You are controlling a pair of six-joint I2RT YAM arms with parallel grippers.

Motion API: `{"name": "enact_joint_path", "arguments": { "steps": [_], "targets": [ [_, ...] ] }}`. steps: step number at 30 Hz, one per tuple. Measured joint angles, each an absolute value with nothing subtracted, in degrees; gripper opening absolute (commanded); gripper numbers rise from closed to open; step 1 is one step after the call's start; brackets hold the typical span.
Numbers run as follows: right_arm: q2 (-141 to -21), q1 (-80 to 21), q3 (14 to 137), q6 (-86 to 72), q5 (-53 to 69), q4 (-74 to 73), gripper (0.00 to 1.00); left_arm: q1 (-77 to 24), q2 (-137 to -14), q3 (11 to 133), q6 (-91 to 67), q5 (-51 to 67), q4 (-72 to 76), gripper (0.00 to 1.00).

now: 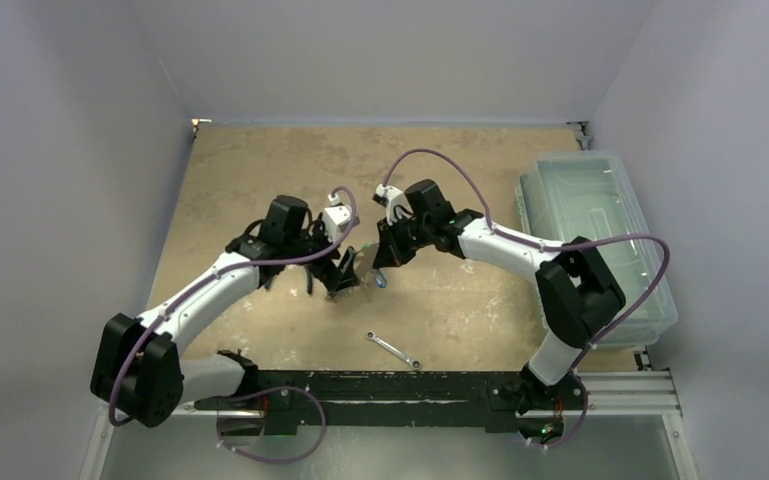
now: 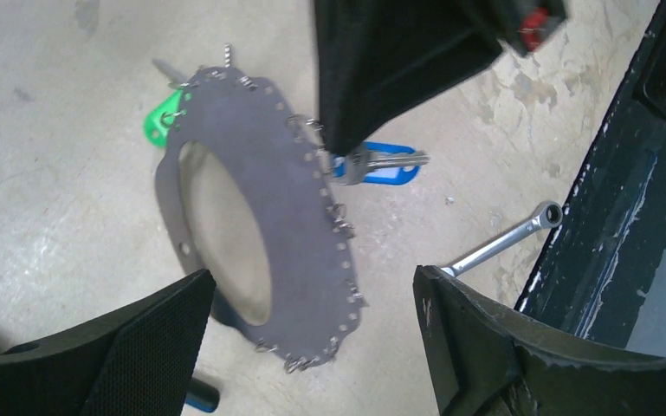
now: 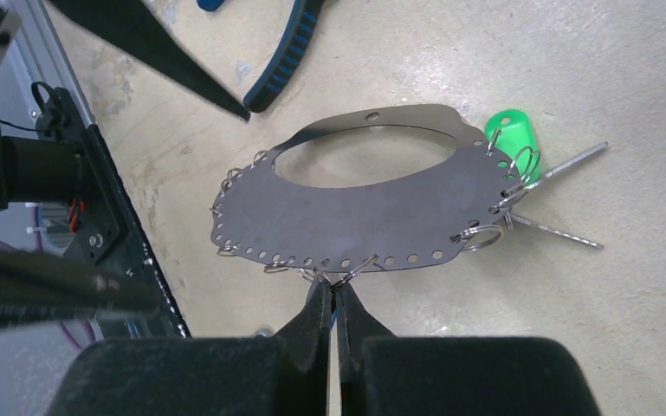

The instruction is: Remove the keys from the keyring

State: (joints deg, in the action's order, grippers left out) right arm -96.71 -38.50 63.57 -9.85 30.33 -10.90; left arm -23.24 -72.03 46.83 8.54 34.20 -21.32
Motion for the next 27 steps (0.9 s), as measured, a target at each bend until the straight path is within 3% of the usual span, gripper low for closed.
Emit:
{"name": "enact_joint_path", "arguments": {
  "steps": [11, 22, 27],
  "targets": [
    [-97.38, -38.30, 63.86, -11.60, 31.35, -10.72, 0.00, -33.19, -71.90, 42.37, 8.10, 23.66, -17.32, 0.83],
    [-97.38, -37.43, 63.86, -12.29, 33.85, -10.72, 0.00, -34.63, -73.67, 41.98, 10.09, 14.02, -16.84, 0.41],
    [-97.38, -37.04, 63.86, -12.45, 34.52, -10.72, 0.00, -34.63, -74.70, 41.98, 10.37, 13.26, -17.04, 0.13]
  ]
}}
